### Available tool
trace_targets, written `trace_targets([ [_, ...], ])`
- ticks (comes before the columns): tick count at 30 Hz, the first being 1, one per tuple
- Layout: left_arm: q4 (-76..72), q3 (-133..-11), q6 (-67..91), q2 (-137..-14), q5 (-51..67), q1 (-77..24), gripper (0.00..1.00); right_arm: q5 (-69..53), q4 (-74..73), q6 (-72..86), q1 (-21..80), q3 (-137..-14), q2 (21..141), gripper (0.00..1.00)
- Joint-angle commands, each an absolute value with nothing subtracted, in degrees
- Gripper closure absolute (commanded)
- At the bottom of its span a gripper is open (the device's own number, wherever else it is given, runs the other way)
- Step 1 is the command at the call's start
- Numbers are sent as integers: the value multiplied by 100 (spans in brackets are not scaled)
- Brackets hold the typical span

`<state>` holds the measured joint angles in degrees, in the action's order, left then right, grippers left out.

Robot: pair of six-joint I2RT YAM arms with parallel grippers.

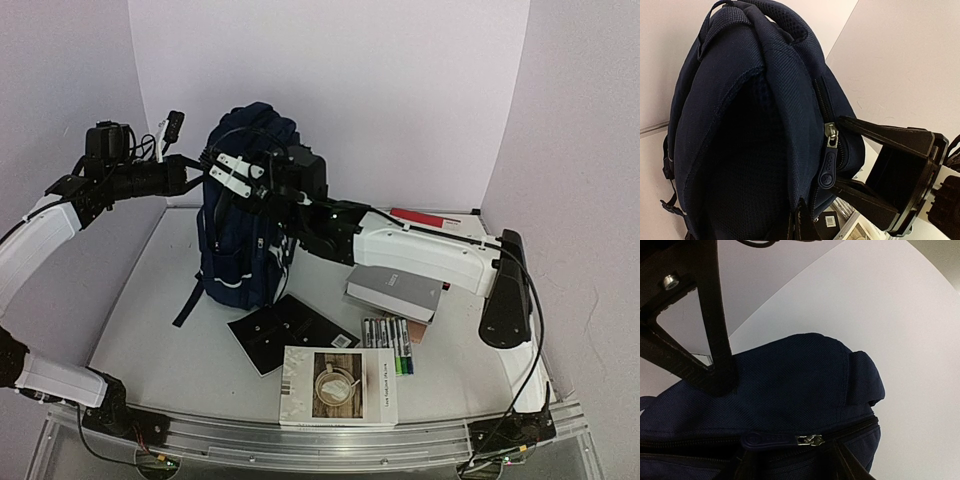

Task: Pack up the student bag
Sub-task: Unzip the student bag at the center of the board.

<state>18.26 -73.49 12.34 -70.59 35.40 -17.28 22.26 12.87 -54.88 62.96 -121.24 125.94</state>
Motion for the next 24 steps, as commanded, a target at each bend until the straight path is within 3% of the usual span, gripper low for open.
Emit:
trace_targets([
  [1, 1672, -7726, 1253, -7005, 3701, -1727, 100, 2098, 1599, -5694, 6288, -12496, 12811, 55],
  [18, 1870, -7789, 1159, -6980, 3753, -1724, 100, 1887, 1248, -7008, 6386, -12804, 13109, 54],
  [24, 1927, -7813, 1134, -6991, 3812, -1727, 100, 1720, 1178, -7145, 6381, -12773, 13020, 66],
])
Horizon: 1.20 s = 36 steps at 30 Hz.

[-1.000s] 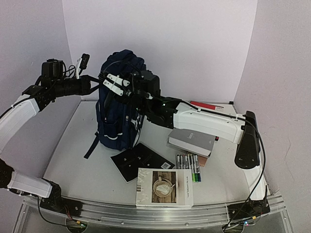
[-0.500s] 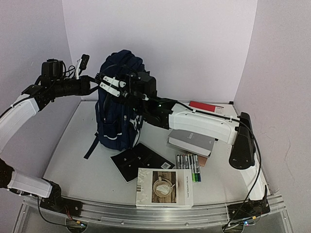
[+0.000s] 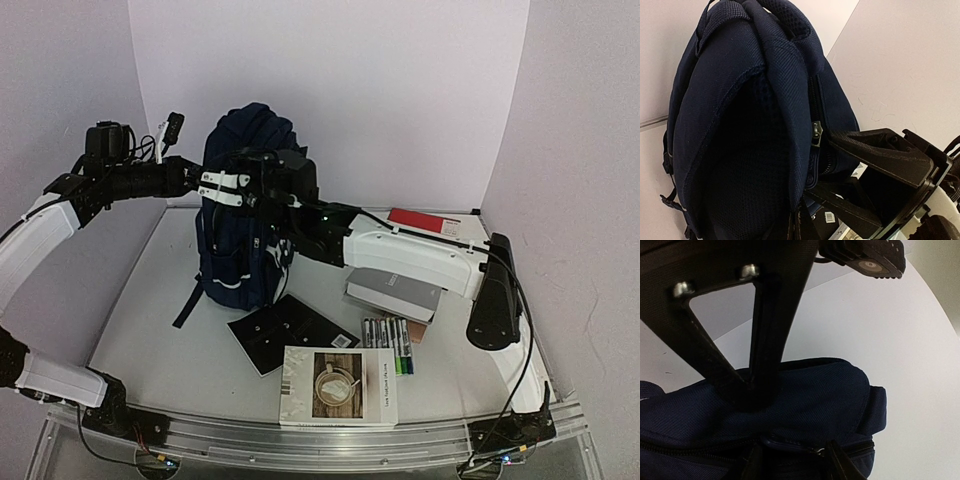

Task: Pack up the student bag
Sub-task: Unzip the student bag at the center of the board.

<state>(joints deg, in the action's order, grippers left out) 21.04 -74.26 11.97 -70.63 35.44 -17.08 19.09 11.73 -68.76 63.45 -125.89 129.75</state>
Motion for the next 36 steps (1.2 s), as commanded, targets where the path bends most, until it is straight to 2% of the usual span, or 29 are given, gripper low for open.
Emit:
trace_targets([
  [1, 1937, -7821, 1134, -6995, 3829, -1726, 100, 1698, 1178, -7145, 6381, -12765, 13018, 69],
  [5, 1967, -7846, 1134, -6992, 3874, -1728, 100, 1627, 1179, -7111, 6388, -12768, 13041, 80],
  [7, 1989, -7849, 1134, -6986, 3882, -1725, 100, 1594, 1184, -6995, 6387, -12831, 13068, 93],
  [9, 2023, -7845, 1134, -6973, 3849, -1725, 100, 1556, 1195, -6760, 6381, -12932, 13086, 100],
  [17, 2227, -7682, 1228, -6838, 3130, -1723, 100, 1079, 1195, -4797, 6376, -13526, 12916, 100],
  [36, 2831, -7490, 1181, -6570, 1166, -1696, 100, 386, 1202, 138, 5826, -13088, 11895, 100],
])
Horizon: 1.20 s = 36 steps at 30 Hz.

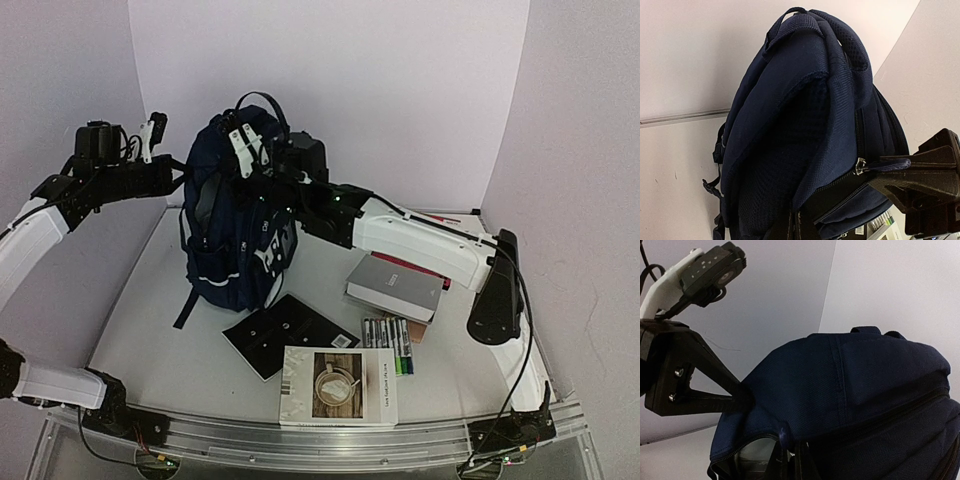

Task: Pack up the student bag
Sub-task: Unzip the student bag at the center of the board.

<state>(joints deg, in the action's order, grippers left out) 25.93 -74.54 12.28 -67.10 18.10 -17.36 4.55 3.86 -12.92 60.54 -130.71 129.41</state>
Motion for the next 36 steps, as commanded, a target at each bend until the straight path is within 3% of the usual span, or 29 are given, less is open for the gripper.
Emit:
trace_targets([
  [1, 2819, -7468, 1102, -6541, 1187, -1696, 100, 426, 1213, 416, 5770, -13054, 11840, 100],
  [9, 2569, -7156, 271, -6365, 1645, -1696, 100, 795, 1328, 1307, 5399, -13157, 11800, 100],
  [15, 2717, -7491, 149, -6678, 1930, -1696, 100, 512, 1381, 1051, 5270, -13195, 11841, 100],
  [16, 2798, -7624, 169, -6767, 2024, -1696, 97, 264, 1380, 967, 5270, -13212, 11851, 100],
  [19, 2920, -8058, 326, -6942, 2461, -1696, 71, -369, 1380, 861, 5271, -13195, 11813, 100],
  [22, 2670, -8292, 658, -6981, 3185, -1721, 57, -518, 1380, 729, 5270, -13060, 11711, 100],
  [26, 2202, -8471, 1250, -7100, 3859, -2038, 53, -364, 1362, 630, 5271, -12867, 11576, 100],
  [36, 1582, -8383, 1650, -7607, 3659, -2918, 50, -575, 1362, 838, 5273, -12687, 11604, 100],
])
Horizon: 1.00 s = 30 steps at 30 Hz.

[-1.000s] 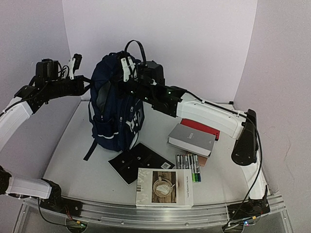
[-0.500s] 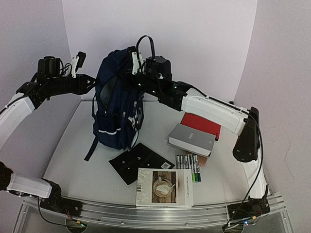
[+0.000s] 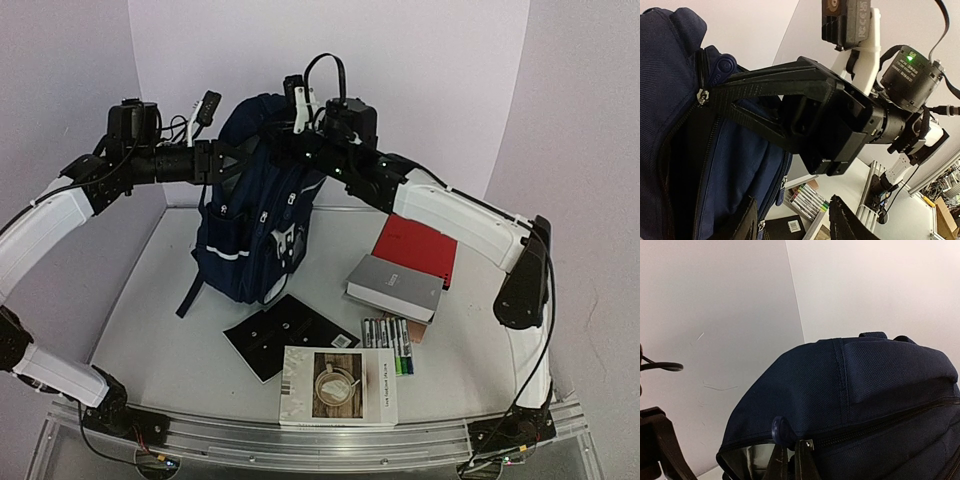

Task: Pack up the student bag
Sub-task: Unzip the student bag at the center of the board.

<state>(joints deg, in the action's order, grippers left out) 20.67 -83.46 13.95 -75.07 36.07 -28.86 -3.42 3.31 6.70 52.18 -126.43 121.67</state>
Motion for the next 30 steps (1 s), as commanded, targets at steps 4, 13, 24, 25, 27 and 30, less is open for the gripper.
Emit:
trace_targets([
  [4, 1623, -8440, 1438, -7781, 3295, -2916, 47, -752, 1362, 948, 5280, -12515, 11515, 100],
  [13, 1906, -8750, 826, -8128, 2130, -2918, 47, -931, 1362, 1024, 5293, -12173, 11298, 100],
  [24, 1680, -8478, 693, -8176, 2287, -2918, 41, -1093, 1223, 1082, 5299, -12022, 11179, 100],
  [25, 1677, -8499, 703, -8211, 2406, -2918, 42, -1098, 1212, 1088, 5300, -12009, 11165, 100],
  [27, 1648, -8488, 743, -8259, 2703, -2918, 49, -1083, 1156, 1090, 5301, -11999, 11138, 100],
  [30, 1650, -8336, 767, -8185, 2875, -2918, 77, -916, 952, 1059, 5300, -12041, 11086, 100],
])
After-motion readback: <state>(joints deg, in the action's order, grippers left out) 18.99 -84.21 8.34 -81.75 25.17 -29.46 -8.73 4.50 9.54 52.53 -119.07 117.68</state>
